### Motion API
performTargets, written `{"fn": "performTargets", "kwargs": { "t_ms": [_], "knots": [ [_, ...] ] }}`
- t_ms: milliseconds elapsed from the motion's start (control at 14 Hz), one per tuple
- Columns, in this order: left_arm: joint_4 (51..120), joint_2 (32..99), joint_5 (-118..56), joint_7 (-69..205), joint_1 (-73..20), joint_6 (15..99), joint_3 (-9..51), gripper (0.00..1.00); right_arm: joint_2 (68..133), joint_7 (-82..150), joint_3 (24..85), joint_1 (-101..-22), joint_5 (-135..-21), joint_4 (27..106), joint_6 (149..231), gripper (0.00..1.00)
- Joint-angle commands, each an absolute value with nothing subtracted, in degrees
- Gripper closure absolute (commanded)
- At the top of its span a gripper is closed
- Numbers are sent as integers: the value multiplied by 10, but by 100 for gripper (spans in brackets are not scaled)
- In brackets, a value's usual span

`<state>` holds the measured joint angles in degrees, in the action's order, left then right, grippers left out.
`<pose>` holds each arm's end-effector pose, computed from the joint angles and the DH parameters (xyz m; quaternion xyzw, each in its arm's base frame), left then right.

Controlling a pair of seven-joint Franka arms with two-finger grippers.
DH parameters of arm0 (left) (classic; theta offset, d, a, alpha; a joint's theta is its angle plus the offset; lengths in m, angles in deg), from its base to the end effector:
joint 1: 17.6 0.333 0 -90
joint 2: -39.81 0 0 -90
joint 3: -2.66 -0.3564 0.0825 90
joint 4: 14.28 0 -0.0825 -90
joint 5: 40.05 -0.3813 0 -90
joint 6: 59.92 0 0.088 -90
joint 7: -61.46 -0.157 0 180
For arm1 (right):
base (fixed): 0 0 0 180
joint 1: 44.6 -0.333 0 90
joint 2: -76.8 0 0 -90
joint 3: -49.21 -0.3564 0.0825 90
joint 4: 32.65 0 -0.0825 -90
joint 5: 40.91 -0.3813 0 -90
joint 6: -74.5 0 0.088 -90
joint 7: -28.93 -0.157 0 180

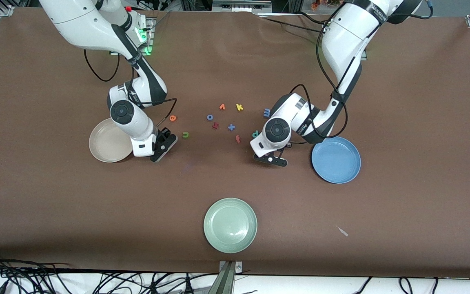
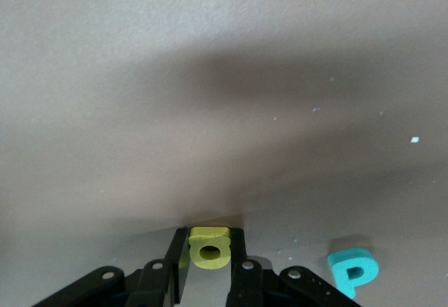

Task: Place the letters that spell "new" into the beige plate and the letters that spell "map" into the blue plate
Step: 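Drop the M with the right gripper while the left gripper drops the D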

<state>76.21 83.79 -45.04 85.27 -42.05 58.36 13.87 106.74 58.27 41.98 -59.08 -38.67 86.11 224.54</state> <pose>0.5642 -0.3789 0.1559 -0.9843 0.1102 0.1331 0.0352 0.5669 0.2260 0.1652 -0.8986 -0.4380 -0.0155 0.0203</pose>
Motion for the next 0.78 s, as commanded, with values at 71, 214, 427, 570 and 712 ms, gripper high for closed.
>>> {"fn": "performTargets", "kwargs": {
  "t_ms": [71,214,427,570,712],
  "knots": [
    [747,783,-496,837,-406,495,129,100,1066,613,421,-587,-381,840,2219,100],
    [747,758,-504,758,-367,463,130,99,1042,613,429,-584,-384,804,2117,100],
    [748,750,-504,626,-316,448,130,97,999,614,477,-580,-388,791,1999,100],
    [750,751,-505,565,-289,448,130,96,986,628,517,-580,-389,795,1969,100],
    [755,764,-506,547,-279,451,129,96,988,633,545,-580,-391,802,1960,100]
  ]
}}
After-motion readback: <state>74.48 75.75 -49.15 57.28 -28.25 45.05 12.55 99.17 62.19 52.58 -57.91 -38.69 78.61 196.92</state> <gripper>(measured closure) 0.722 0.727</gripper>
